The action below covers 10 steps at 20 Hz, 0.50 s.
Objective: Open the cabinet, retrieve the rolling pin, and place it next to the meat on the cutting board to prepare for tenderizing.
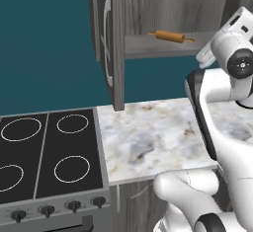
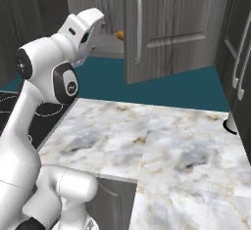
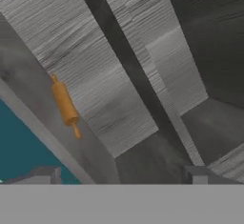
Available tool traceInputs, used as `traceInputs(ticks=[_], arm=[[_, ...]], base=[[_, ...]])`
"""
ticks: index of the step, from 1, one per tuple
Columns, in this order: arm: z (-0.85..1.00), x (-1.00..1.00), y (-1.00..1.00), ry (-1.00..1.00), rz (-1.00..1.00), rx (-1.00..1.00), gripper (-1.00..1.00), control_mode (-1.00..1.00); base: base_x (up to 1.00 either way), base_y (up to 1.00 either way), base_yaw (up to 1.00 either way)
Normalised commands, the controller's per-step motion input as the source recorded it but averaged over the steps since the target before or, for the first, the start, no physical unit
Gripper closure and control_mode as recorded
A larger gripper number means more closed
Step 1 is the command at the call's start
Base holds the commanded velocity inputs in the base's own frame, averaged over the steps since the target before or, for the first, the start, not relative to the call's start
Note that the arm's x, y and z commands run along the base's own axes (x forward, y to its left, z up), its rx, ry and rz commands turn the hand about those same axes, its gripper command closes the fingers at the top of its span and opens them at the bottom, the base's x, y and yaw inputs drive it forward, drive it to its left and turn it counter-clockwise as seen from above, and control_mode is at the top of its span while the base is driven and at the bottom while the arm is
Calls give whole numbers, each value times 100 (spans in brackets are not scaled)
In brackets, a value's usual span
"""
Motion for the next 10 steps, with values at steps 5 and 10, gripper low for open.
traceInputs(ticks=[5, 10], arm=[[-14, 38, 0, 20, -13, -10, -100, -100], [-16, 38, -5, 19, -14, -5, -100, -100]], base=[[0, 0, 0], [0, 0, 0]])
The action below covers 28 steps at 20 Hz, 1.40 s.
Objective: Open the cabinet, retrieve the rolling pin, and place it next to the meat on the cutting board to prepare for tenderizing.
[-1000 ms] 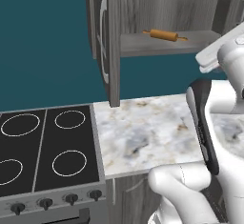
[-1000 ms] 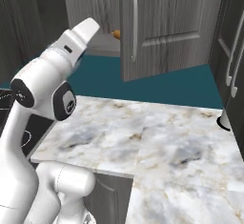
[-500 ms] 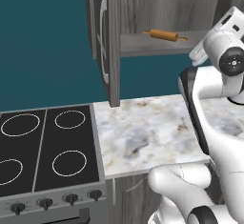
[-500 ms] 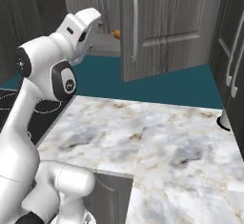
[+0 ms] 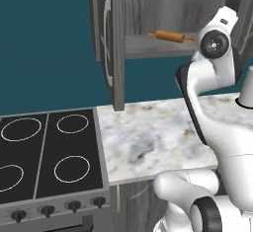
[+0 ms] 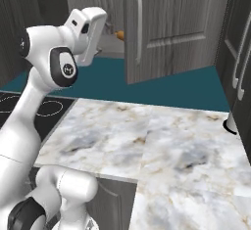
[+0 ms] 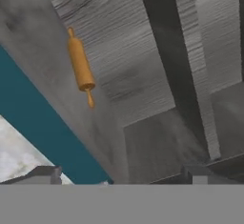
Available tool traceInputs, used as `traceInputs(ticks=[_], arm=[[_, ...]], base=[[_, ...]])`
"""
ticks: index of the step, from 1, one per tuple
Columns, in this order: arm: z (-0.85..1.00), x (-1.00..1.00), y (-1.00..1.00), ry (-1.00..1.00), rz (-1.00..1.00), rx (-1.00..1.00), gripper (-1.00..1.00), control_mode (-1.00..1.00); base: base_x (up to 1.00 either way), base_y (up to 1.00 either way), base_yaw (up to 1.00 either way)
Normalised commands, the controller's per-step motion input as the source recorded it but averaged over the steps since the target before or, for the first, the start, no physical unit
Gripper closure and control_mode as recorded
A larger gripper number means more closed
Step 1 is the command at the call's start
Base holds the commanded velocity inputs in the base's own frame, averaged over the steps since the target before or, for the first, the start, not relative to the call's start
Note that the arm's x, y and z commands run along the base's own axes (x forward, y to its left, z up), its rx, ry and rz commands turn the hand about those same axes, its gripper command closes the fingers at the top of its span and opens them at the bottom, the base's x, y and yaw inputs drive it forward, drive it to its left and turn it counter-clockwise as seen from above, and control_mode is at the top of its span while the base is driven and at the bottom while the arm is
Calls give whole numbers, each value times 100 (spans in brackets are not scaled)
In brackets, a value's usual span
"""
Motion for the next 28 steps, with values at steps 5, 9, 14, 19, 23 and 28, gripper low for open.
traceInputs(ticks=[5, 9, 14, 19, 23, 28], arm=[[-8, 25, -19, 12, -15, -4, -100, -100], [-4, 17, -25, 9, -15, -3, -100, -100], [-5, 15, -29, 8, -14, -3, -100, -100], [-7, 14, -34, 4, -11, -2, -100, -100], [-4, 9, -31, 2, -11, -1, -100, -100], [-2, 0, -34, 0, -12, -1, -100, -100]], base=[[0, 0, 0], [0, 0, 0], [0, 0, 0], [0, 0, 0], [0, 0, 0], [0, 0, 0]])
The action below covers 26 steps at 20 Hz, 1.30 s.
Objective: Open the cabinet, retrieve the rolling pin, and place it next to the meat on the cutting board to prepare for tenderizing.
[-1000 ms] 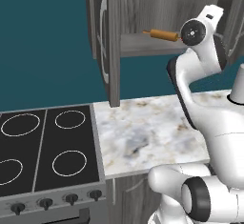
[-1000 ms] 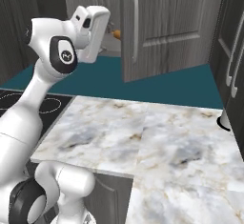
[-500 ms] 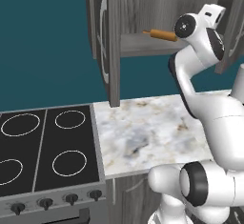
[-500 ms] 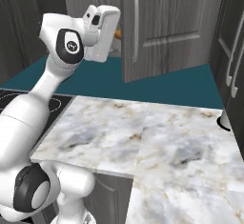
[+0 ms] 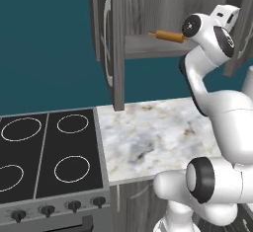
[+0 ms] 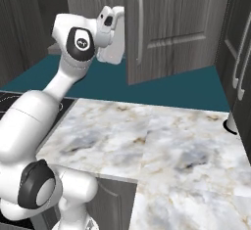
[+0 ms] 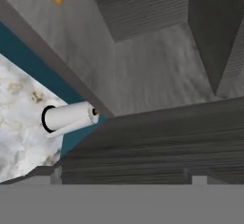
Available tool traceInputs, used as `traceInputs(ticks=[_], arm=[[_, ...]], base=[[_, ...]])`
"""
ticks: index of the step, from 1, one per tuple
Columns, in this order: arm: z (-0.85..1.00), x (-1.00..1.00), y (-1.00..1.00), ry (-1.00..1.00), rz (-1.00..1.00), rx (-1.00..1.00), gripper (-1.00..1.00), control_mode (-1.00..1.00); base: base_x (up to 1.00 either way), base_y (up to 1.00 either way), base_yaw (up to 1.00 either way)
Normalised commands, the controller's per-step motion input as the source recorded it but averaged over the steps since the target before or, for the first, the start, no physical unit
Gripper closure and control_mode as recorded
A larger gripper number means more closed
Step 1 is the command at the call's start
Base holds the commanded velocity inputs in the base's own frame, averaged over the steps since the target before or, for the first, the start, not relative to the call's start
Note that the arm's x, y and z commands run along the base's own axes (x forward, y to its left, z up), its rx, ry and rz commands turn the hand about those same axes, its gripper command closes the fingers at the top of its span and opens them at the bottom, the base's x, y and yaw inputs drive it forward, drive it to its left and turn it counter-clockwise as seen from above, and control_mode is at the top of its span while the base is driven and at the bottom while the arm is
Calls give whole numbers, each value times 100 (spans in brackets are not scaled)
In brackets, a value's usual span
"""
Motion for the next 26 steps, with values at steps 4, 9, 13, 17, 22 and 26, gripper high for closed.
traceInputs(ticks=[4, 9, 13, 17, 22, 26], arm=[[-1, -9, -41, 0, -13, 0, -100, -100], [0, -18, -46, 0, -12, 0, -100, -100], [0, -20, -48, 0, -11, 0, -100, -100], [0, -11, -52, 0, -12, 0, -100, -100], [0, -5, -66, 1, -11, 0, -100, -100], [0, -1, -71, 1, -10, 0, -100, -100]], base=[[0, 0, 0], [0, 0, 0], [0, 0, 0], [0, 0, 0], [0, 0, 0], [0, 0, 0]])
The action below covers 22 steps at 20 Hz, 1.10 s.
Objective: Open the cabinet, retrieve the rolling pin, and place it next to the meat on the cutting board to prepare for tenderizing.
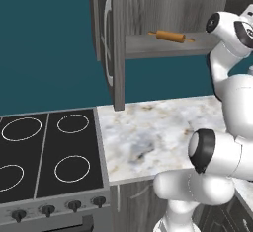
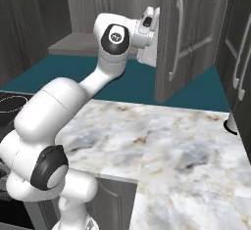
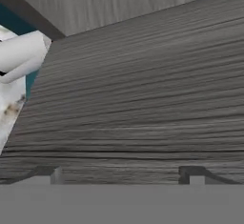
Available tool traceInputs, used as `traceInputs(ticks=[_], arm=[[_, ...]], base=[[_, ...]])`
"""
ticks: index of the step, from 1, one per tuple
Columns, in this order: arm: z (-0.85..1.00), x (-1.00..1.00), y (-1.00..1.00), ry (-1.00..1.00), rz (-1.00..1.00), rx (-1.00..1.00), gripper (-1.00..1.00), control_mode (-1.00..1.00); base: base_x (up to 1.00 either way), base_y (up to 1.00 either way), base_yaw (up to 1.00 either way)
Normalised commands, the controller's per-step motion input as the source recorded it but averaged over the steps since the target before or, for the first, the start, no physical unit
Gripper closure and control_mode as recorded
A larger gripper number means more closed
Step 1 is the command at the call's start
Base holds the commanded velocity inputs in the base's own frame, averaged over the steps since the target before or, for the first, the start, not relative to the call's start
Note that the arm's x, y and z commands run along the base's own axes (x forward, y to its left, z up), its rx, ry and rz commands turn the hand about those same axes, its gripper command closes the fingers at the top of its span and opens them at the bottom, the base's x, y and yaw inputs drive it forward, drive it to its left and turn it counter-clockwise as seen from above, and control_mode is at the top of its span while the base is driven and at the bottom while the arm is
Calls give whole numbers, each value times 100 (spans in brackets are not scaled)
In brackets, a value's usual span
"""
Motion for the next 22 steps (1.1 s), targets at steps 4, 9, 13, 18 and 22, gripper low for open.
traceInputs(ticks=[4, 9, 13, 18, 22], arm=[[-1, 0, -70, 4, -8, 0, -100, -100], [0, 1, -64, 5, -6, 0, -100, -100], [0, 3, -64, 4, -3, 0, -100, -100], [0, 0, -48, 1, -1, 0, -100, -100], [0, -22, 10, -6, 4, 0, -100, -100]], base=[[0, 0, 0], [0, 0, 0], [0, 0, 0], [0, 0, 0], [0, 0, 0]])
